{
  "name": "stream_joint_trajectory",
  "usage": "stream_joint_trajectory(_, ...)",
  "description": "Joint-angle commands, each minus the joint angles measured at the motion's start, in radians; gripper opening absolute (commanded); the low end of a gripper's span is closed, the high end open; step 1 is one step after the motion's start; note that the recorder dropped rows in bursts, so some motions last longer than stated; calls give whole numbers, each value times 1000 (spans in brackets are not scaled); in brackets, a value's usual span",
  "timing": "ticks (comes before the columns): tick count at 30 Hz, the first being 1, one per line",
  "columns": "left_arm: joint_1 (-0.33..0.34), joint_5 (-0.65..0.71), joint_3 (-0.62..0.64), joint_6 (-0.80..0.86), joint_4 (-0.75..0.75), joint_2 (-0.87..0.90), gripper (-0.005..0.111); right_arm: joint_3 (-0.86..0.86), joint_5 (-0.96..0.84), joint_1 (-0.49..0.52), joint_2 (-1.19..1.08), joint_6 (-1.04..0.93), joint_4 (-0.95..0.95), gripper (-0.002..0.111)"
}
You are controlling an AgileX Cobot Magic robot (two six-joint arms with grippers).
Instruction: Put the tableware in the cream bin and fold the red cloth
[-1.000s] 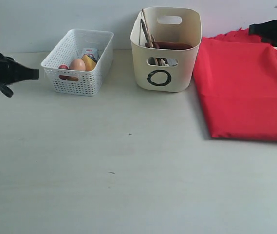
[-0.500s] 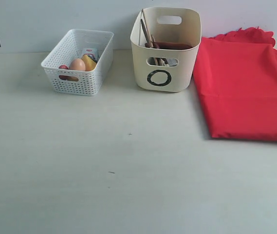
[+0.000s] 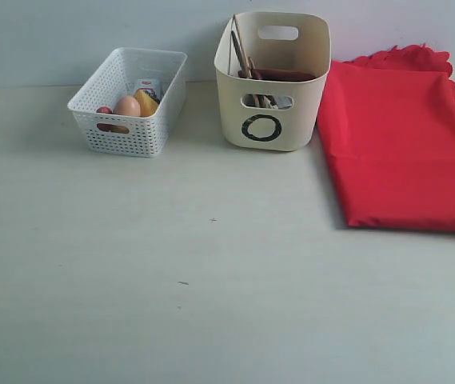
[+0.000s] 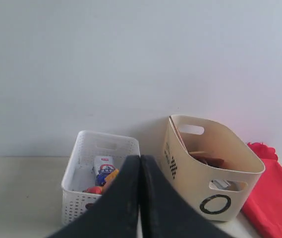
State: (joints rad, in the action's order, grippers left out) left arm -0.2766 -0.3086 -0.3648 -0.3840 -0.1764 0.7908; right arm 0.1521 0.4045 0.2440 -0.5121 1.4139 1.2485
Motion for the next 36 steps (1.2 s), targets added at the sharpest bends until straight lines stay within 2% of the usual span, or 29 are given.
stream_joint_trajectory(1,-7,-64,114,-27,4,-95,1,-104,44,1,108,-119,-20,0)
stream_joint_trajectory(4,-7,-102,182,-58,4,-166,1,-147,78,1,150,-138,-20,0)
stream_joint_trajectory(12,-7,-104,282,-64,4,-320,1,-152,154,1,182,-129,-29,0)
stream_joint_trajectory(27,-7,-89,289,-64,4,-350,1,-152,152,1,182,-132,-29,0)
stream_joint_trajectory(29,-20,-86,292,12,-1,-355,1,-152,152,1,182,-132,-29,0)
stream_joint_trajectory(31,-24,-83,322,240,-1,-401,1,-152,152,1,182,-132,-29,0)
stream_joint_trajectory(34,-13,-71,365,207,53,-513,1,-152,142,1,182,-132,-29,0)
stream_joint_trajectory(36,2,55,365,175,72,-588,1,-152,147,1,182,-130,-29,0)
